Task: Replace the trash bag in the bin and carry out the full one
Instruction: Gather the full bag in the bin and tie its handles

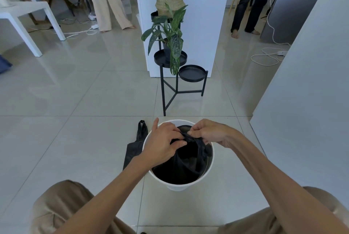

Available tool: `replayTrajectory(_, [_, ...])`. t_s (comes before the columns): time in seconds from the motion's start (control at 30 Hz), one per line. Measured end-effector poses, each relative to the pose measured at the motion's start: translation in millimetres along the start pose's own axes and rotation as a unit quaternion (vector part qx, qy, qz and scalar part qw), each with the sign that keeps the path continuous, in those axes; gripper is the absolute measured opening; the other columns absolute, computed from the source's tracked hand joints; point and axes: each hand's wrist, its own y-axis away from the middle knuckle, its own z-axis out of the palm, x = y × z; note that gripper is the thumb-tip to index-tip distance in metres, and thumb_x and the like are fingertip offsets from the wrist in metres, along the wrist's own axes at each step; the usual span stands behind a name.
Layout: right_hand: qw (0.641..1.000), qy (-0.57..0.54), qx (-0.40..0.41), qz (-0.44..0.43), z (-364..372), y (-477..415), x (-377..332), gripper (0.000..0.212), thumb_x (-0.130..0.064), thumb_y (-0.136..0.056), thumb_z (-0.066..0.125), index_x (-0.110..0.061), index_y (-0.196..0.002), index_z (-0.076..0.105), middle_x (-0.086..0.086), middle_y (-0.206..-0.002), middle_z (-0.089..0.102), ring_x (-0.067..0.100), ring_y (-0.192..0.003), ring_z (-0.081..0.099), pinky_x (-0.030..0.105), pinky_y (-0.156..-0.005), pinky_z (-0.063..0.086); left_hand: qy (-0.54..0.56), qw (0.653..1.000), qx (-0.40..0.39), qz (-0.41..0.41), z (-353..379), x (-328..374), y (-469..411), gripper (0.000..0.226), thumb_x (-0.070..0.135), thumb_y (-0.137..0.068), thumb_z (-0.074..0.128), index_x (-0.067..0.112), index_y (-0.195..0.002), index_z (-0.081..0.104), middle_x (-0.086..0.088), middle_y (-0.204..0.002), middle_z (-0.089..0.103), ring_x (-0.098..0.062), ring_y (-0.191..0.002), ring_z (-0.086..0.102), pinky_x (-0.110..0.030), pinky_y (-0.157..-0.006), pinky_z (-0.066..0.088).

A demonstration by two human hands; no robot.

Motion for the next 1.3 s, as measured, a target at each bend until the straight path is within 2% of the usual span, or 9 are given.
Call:
replayTrajectory(0.17, [0.996, 0.017, 0.073, -0.048, -18.1, 6.0, 8.3, 0.008, -0.013, -0.087, 0.073, -0.014, -0.091, 0.08, 0.001, -0.082, 0.072, 0.013, -0.079, 0.061, 0.023, -0.073, 0.047, 0.027, 0.999, -0.003, 0.033, -14.4, -8.7, 3.2, 0.01, 0.023, -0.085, 0.075, 0.016, -0.085, 0.082, 0.001, -0.099, 0.072, -0.018, -0.108, 0.06, -0.044, -0.112, 0.027])
replayTrajectory(0.33, [0.988, 0.078, 0.123, -0.059, -29.6, 15.6, 27.5, 0.006, -0.022, -0.088, 0.075, -0.02, -0.083, 0.079, 0.003, -0.089, 0.074, 0.013, -0.084, 0.064, 0.02, -0.071, 0.048, 0.271, 0.949, -0.067, -0.146, -43.3, -12.9, 8.0, 0.014, 0.014, -0.085, 0.072, 0.018, -0.073, 0.076, 0.01, -0.105, 0.074, 0.001, -0.1, 0.064, -0.027, -0.094, 0.042])
replayTrajectory(0.4, [0.989, 0.017, 0.126, -0.069, -21.2, 13.4, 26.8, 0.012, -0.032, -0.09, 0.072, -0.02, -0.088, 0.076, 0.002, -0.097, 0.074, 0.017, -0.095, 0.067, 0.028, -0.085, 0.051, 0.373, 0.907, -0.039, -0.193, -43.5, -1.4, 1.9, 0.017, 0.019, -0.084, 0.063, 0.021, -0.072, 0.074, 0.003, -0.106, 0.077, -0.011, -0.104, 0.067, -0.029, -0.098, 0.044])
replayTrajectory(0.5, [0.929, -0.306, 0.098, -0.182, -2.1, 11.6, 20.6, 0.019, -0.024, -0.095, 0.063, -0.01, -0.094, 0.075, 0.01, -0.116, 0.075, 0.02, -0.114, 0.067, 0.034, -0.103, 0.044, 0.607, 0.755, 0.056, -0.241, -34.0, 12.7, -7.2, 0.031, 0.005, -0.092, 0.054, 0.01, -0.064, 0.067, -0.021, -0.11, 0.074, -0.031, -0.105, 0.066, -0.042, -0.108, 0.044])
replayTrajectory(0.6, [0.75, -0.627, 0.009, -0.21, 8.4, 10.6, 8.2, 0.03, -0.021, -0.099, 0.052, -0.008, -0.079, 0.07, 0.019, -0.115, 0.072, 0.03, -0.123, 0.063, 0.041, -0.108, 0.043, 0.795, 0.543, 0.088, -0.255, -29.4, 19.9, -15.3, 0.024, 0.01, -0.087, 0.059, 0.009, -0.064, 0.063, -0.027, -0.105, 0.068, -0.034, -0.098, 0.068, -0.043, -0.103, 0.048])
replayTrajectory(0.77, [0.678, -0.71, 0.062, -0.182, -1.6, 1.9, -10.3, 0.035, -0.024, -0.102, 0.048, -0.012, -0.07, 0.057, 0.004, -0.065, 0.056, 0.026, -0.077, 0.068, 0.043, -0.094, 0.052, 0.871, 0.423, 0.13, -0.215, -38.9, 19.0, -29.3, 0.033, 0.01, -0.095, 0.051, 0.008, -0.064, 0.062, -0.019, -0.093, 0.073, -0.037, -0.105, 0.072, -0.046, -0.101, 0.048])
replayTrajectory(0.83, [0.632, -0.75, 0.096, -0.171, -14.1, -0.9, -7.5, 0.038, -0.023, -0.103, 0.045, -0.012, -0.068, 0.051, 0.002, -0.058, 0.043, 0.02, -0.055, 0.051, 0.041, -0.085, 0.054, 0.878, 0.384, 0.179, -0.224, -48.9, 10.1, -33.5, 0.034, 0.011, -0.096, 0.046, 0.009, -0.064, 0.055, -0.012, -0.072, 0.065, -0.031, -0.076, 0.072, -0.046, -0.095, 0.051])
replayTrajectory(0.97, [0.646, -0.735, 0.167, -0.12, -39.6, -7.9, 24.4, 0.034, -0.022, -0.103, 0.041, -0.015, -0.07, 0.043, -0.003, -0.058, 0.032, 0.012, -0.044, 0.027, 0.023, -0.048, 0.036, 0.813, 0.437, 0.239, -0.301, -59.8, -23.9, -28.6, 0.03, 0.011, -0.098, 0.036, 0.015, -0.068, 0.039, -0.001, -0.057, 0.037, -0.017, -0.044, 0.033, -0.031, -0.062, 0.039])
replayTrajectory(1.3, [0.757, -0.592, 0.271, -0.054, -53.1, -19.8, 84.8, 0.03, -0.012, -0.096, 0.042, -0.015, -0.067, 0.039, -0.001, -0.052, 0.035, 0.011, -0.04, 0.024, 0.024, -0.037, 0.025, 0.666, 0.58, 0.252, -0.397, -57.5, -75.1, -11.5, 0.032, 0.002, -0.091, 0.035, 0.019, -0.064, 0.031, 0.0, -0.055, 0.028, -0.013, -0.04, 0.022, -0.023, -0.038, 0.022])
